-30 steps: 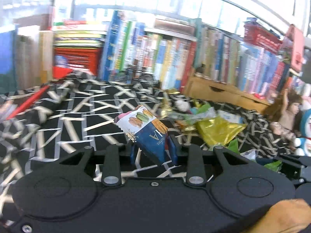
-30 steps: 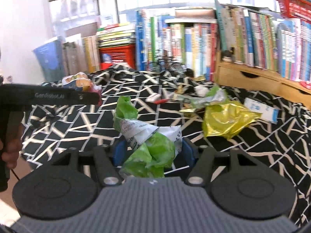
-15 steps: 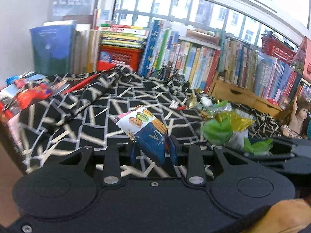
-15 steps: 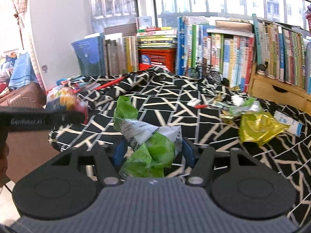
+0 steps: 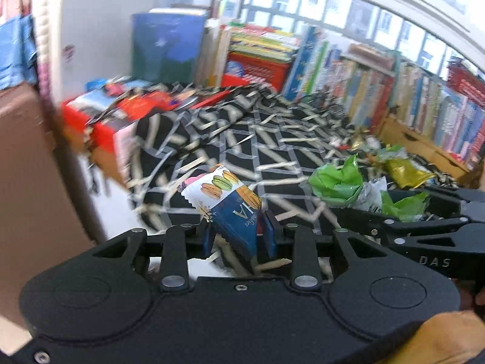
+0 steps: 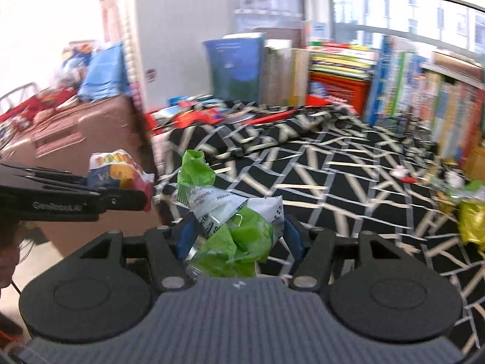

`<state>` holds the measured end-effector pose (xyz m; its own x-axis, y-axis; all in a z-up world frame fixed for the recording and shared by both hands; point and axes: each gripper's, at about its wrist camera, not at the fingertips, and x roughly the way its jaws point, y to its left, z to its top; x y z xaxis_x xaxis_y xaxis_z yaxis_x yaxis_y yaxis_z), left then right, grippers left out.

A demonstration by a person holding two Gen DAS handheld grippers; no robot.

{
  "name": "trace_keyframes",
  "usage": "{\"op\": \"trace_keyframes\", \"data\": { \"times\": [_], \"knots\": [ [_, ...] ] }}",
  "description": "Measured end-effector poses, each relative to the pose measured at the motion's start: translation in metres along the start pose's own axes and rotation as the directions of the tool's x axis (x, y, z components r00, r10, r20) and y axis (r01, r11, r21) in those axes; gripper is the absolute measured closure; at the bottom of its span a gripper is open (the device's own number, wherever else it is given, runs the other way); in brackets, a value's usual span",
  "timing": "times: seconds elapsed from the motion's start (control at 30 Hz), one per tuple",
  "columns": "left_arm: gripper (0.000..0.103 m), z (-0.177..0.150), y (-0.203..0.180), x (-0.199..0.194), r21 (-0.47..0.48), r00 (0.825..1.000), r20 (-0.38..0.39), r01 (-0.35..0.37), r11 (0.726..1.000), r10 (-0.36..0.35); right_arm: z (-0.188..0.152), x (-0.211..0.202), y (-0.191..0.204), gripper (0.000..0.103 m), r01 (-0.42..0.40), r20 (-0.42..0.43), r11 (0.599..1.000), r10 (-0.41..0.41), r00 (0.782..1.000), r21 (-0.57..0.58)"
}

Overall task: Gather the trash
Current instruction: 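Carry both wrappers to the black bin and open the left tool over it, then open the right tool over the black bin to drop the green wrapper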

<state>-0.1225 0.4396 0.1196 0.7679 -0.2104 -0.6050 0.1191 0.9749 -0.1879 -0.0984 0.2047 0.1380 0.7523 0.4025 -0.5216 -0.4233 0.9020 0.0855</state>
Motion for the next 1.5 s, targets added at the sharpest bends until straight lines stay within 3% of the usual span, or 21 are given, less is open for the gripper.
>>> {"op": "trace_keyframes", "data": {
  "times": [0.27, 0.7, 1.0, 1.1, 1.33, 1.5],
  "knots": [
    [0.072, -0.034, 0.06, 0.006, -0.037, 0.993, -0.093, -0.081, 0.996, 0.077, -0.003, 0.028, 0.05, 0.038, -0.084, -0.059, 0.996, 0.082, 0.995, -0.023],
    [0.072, -0.049, 0.106, 0.037, -0.065, 0.979, -0.165, -0.133, 0.989, 0.121, -0.009, 0.051, 0.094, 0.038, -0.103, -0.114, 0.991, 0.093, 0.989, -0.082],
    [0.07, -0.051, 0.115, 0.046, -0.034, 0.974, -0.203, -0.108, 0.994, 0.099, -0.007, 0.061, 0.101, 0.038, -0.087, -0.132, 0.993, 0.076, 0.988, -0.076],
    [0.061, -0.05, 0.115, 0.046, -0.03, 0.975, -0.198, -0.106, 0.994, 0.098, -0.007, 0.063, 0.101, 0.038, -0.076, -0.135, 0.994, 0.066, 0.989, -0.075],
    [0.061, -0.05, 0.116, 0.047, -0.005, 0.974, -0.206, -0.095, 0.995, 0.092, -0.006, 0.065, 0.102, 0.038, -0.054, -0.128, 0.997, 0.046, 0.991, -0.055],
    [0.06, -0.051, 0.122, 0.043, -0.003, 0.973, -0.208, -0.105, 0.994, 0.102, -0.01, 0.076, 0.104, 0.038, -0.041, -0.172, 0.999, 0.039, 0.984, -0.011]
  ]
}}
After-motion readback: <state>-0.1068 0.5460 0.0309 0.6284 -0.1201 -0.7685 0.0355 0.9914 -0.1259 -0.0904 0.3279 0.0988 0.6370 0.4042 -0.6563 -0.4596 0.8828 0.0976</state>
